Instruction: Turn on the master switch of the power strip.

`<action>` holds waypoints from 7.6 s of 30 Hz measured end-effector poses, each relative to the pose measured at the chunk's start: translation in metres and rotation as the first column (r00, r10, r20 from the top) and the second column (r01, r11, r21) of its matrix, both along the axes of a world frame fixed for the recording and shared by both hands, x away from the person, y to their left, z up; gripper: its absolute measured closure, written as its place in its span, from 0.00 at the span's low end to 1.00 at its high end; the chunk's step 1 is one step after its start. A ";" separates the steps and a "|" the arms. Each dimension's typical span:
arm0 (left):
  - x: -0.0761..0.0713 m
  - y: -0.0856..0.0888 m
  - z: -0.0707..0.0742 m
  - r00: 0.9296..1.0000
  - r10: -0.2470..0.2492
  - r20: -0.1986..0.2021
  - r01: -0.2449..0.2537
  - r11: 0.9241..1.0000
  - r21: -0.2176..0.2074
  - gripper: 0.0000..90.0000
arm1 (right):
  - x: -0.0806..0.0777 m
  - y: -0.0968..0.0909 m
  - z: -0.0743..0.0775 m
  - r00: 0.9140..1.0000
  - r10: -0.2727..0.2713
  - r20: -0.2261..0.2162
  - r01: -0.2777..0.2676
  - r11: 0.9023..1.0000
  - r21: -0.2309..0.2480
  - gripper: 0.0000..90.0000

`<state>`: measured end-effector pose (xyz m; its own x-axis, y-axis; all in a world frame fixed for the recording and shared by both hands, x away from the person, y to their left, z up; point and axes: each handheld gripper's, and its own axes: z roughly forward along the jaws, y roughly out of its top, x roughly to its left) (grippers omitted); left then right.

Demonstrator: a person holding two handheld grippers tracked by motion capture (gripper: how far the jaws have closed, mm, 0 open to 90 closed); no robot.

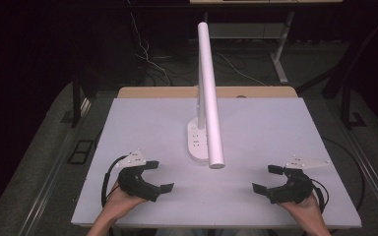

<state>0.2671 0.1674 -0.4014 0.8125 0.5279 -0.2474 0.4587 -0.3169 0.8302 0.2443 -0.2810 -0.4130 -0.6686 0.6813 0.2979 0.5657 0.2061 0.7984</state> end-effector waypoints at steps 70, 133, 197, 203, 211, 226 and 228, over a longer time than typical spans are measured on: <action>0.102 -0.024 0.067 0.999 -0.029 0.027 0.024 0.986 0.165 0.05 | -0.001 -0.002 0.000 1.000 0.005 0.000 -0.005 1.000 -0.008 0.00; 0.186 -0.065 0.032 0.995 0.073 -0.069 -0.058 0.978 0.198 0.42 | 0.000 -0.002 -0.003 1.000 0.022 -0.009 -0.022 0.999 -0.023 0.00; 0.202 -0.094 -0.024 0.960 0.216 -0.180 -0.191 0.970 0.148 1.00 | -0.002 -0.002 -0.005 0.999 0.047 -0.013 -0.048 0.998 -0.051 0.00; 0.201 -0.099 -0.025 0.947 0.254 -0.196 -0.230 0.964 0.135 1.00 | -0.005 -0.003 -0.002 0.999 0.043 0.003 -0.043 0.998 -0.050 0.00; 0.201 -0.096 -0.025 0.943 0.254 -0.213 -0.227 0.963 0.142 1.00 | -0.006 -0.005 -0.001 0.999 0.038 0.014 -0.038 0.998 -0.046 0.00; 0.201 -0.099 -0.021 0.946 0.257 -0.197 -0.229 0.962 0.151 1.00 | -0.003 -0.005 -0.004 0.999 0.034 0.005 -0.034 0.998 -0.047 0.00; 0.203 -0.094 -0.019 0.958 0.223 -0.182 -0.186 0.962 0.202 1.00 | -0.002 -0.005 -0.004 0.999 0.035 0.003 -0.035 0.998 -0.047 0.00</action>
